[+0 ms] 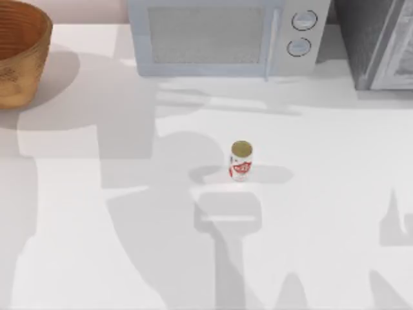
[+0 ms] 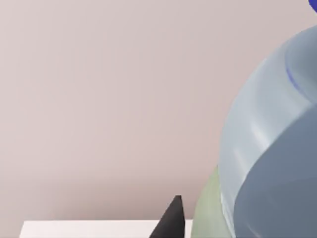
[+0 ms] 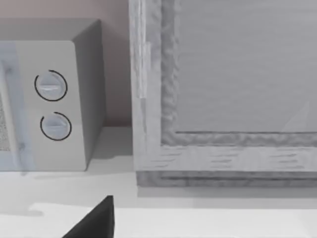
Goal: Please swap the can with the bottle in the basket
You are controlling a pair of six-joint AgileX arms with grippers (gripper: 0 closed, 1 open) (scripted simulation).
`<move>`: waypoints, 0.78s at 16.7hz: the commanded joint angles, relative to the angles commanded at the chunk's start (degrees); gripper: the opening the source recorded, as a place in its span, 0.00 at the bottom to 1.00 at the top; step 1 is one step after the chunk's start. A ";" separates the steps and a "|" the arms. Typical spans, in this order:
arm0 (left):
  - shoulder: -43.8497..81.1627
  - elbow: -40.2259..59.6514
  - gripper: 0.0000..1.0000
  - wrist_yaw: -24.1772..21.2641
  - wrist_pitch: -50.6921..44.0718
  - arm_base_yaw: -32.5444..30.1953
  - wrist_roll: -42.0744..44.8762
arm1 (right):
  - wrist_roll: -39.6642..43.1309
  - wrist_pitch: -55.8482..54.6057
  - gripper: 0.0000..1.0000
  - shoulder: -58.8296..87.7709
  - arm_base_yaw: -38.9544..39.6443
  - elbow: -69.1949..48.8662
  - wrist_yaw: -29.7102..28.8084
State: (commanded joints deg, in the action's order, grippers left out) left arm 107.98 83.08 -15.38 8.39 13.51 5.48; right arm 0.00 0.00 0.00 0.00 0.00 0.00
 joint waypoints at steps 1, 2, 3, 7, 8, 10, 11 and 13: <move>0.56 0.26 0.00 0.10 0.47 -0.10 -0.05 | 0.00 0.00 1.00 0.00 0.00 0.00 0.00; 0.61 0.28 0.00 0.11 0.51 -0.11 -0.05 | 0.00 0.00 1.00 0.00 0.00 0.00 0.00; 0.61 0.28 0.00 0.11 0.51 -0.11 -0.05 | 0.00 0.00 1.00 0.00 0.00 0.00 0.00; 0.61 0.28 0.23 0.11 0.51 -0.11 -0.05 | 0.00 0.00 1.00 0.00 0.00 0.00 0.00; 0.61 0.28 0.30 0.11 0.51 -0.11 -0.05 | 0.00 0.00 1.00 0.00 0.00 0.00 0.00; 0.61 0.28 0.45 0.11 0.51 -0.11 -0.05 | 0.00 0.00 1.00 0.00 0.00 0.00 0.00; 0.61 0.28 0.53 0.11 0.51 -0.11 -0.05 | 0.00 0.00 1.00 0.00 0.00 0.00 0.00; 0.61 0.28 0.68 0.11 0.51 -0.11 -0.05 | 0.00 0.00 1.00 0.00 0.00 0.00 0.00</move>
State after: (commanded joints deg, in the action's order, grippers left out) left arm 108.59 83.36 -15.28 8.91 13.41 5.43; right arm 0.00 0.00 0.00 0.00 0.00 0.00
